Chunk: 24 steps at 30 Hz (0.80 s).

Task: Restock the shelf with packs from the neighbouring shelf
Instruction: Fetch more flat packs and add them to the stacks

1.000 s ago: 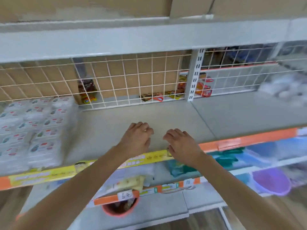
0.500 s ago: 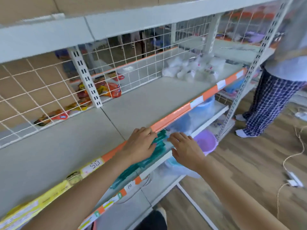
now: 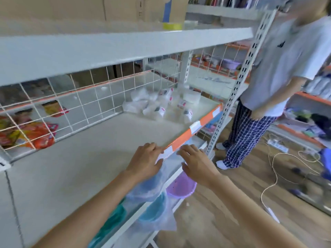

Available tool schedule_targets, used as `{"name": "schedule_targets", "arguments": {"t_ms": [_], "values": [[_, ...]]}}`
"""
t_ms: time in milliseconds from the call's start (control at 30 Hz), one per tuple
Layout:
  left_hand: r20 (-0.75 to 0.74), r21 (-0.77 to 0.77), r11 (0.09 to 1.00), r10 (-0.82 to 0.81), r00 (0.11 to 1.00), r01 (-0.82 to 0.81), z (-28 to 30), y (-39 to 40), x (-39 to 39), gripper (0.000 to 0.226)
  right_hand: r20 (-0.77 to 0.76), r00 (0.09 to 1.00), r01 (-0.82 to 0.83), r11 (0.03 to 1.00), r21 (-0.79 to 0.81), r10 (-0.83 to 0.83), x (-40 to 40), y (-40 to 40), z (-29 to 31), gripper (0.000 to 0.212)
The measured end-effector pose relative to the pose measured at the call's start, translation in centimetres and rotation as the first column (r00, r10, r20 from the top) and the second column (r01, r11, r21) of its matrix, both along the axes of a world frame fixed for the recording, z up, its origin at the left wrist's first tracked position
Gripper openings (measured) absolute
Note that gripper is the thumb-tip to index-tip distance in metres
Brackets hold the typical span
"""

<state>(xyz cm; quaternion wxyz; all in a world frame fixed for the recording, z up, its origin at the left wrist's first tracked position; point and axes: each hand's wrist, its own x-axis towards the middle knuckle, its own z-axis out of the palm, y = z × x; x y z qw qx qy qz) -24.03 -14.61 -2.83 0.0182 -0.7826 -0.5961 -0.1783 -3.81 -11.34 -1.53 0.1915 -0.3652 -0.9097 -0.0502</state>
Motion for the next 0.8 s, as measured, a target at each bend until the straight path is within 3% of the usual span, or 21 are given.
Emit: {"name": "schedule_targets", "arguments": {"t_ms": [100,400,600,800], "values": [[0.012,-0.075,0.997,0.037,0.999,-0.036,-0.3,3.0,-0.2,0.038,-0.048,0.998,0.029,0.999,-0.038,-0.031,-0.6,4.1,0.1,0.039],[0.012,-0.108,0.957,0.271,0.962,-0.268,-0.1,7.7,-1.5,0.044,-0.081,0.976,-0.215,0.965,-0.149,0.204,-3.8,12.9,-1.6,0.039],[0.015,-0.087,0.872,0.484,0.875,-0.481,1.4,14.2,-2.0,0.036,-0.065,0.925,-0.379,0.917,-0.129,0.373,-5.3,20.5,-0.1,0.041],[0.001,-0.040,0.767,0.641,0.767,-0.641,2.4,22.0,-4.3,0.042,-0.034,0.921,-0.389,0.909,-0.153,0.388,-5.7,26.9,1.1,0.036]]}}
